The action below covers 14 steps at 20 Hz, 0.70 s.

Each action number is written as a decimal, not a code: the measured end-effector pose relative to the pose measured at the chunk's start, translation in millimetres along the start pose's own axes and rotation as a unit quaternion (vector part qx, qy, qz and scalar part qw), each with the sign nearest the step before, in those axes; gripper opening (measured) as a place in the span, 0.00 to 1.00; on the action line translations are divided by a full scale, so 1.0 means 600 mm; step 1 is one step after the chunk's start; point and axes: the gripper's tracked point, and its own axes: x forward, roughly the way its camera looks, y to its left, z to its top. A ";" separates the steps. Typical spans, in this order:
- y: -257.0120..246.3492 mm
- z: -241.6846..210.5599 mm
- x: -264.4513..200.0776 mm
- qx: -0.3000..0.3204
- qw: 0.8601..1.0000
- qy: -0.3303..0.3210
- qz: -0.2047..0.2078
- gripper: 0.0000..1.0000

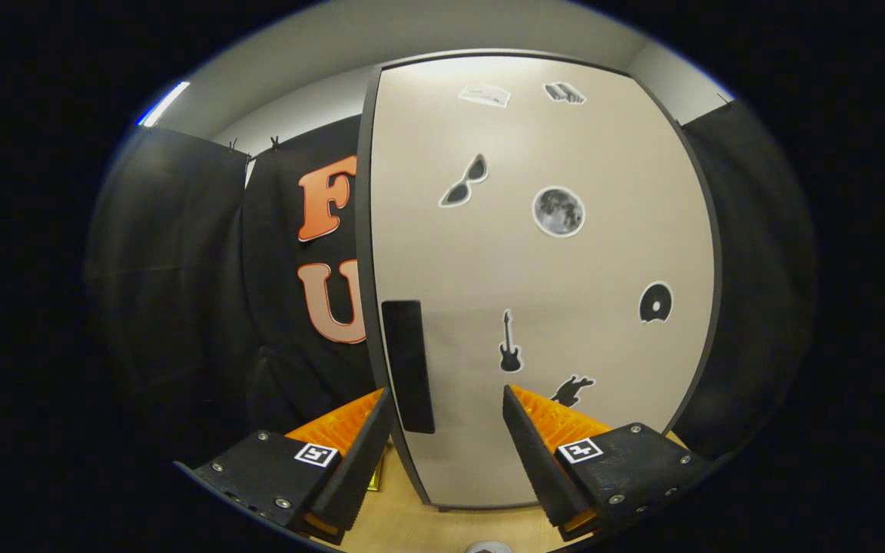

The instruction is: Open the shoe cabinet door, grab the shoes and put them into the shoe cabinet, then close the shoe cabinet door.

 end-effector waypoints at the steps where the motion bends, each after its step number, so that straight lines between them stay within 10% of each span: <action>1: 0.008 -0.001 0.010 0.005 1.000 -0.001 0.003 0.86; 14: 0.025 -0.019 0.098 -0.009 0.998 -0.001 -0.062 0.39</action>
